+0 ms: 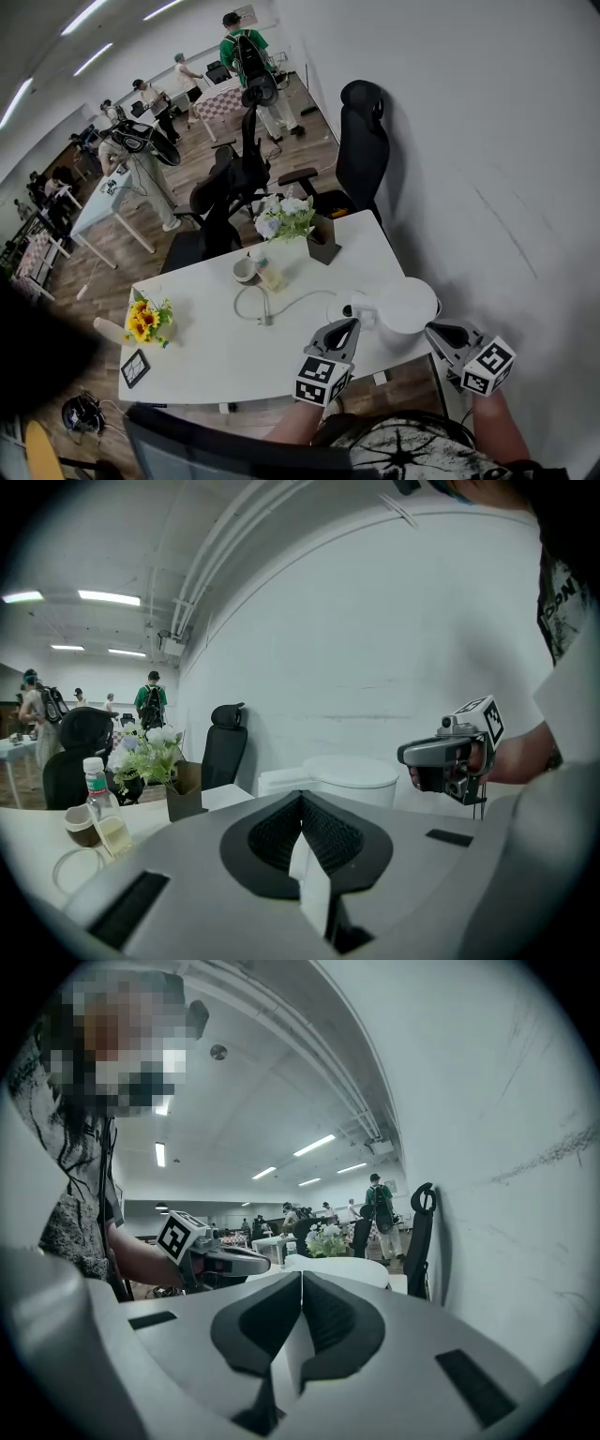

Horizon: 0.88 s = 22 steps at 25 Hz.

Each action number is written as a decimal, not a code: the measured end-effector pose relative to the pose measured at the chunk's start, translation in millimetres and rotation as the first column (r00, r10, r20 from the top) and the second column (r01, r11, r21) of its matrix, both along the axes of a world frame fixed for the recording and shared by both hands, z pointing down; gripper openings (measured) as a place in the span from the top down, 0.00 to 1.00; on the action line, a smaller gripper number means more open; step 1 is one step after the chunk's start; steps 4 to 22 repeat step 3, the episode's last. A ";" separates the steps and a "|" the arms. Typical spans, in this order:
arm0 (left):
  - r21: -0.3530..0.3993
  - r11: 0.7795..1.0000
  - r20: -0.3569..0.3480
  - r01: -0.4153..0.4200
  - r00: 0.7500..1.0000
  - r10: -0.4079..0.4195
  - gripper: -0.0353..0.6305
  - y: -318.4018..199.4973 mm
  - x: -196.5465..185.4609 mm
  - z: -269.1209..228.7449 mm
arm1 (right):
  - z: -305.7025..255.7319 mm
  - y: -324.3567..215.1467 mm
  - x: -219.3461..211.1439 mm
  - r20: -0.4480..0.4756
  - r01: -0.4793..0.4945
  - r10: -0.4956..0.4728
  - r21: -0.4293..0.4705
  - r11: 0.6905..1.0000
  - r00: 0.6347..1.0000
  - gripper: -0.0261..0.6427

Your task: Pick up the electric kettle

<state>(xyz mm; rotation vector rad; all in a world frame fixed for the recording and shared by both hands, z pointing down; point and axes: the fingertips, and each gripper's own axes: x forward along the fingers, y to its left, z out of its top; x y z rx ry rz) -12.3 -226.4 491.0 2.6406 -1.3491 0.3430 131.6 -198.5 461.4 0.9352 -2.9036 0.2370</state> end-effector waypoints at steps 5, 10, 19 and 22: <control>-0.001 1.000 -0.007 0.002 1.000 -0.002 0.93 -0.1 0.0 0.3 | 2.1 0.8 -1.0 -0.004 0.005 -0.005 -0.002 1.000 1.000 0.93; -0.001 1.000 -0.007 0.002 1.000 -0.002 0.93 -0.1 0.0 0.3 | 2.1 0.8 -1.0 -0.004 0.005 -0.005 -0.002 1.000 1.000 0.93; -0.001 1.000 -0.007 0.002 1.000 -0.002 0.93 -0.1 0.0 0.3 | 2.1 0.8 -1.0 -0.004 0.005 -0.005 -0.002 1.000 1.000 0.93; -0.001 1.000 -0.007 0.002 1.000 -0.002 0.93 -0.1 0.0 0.3 | 2.1 0.8 -1.0 -0.004 0.005 -0.005 -0.002 1.000 1.000 0.93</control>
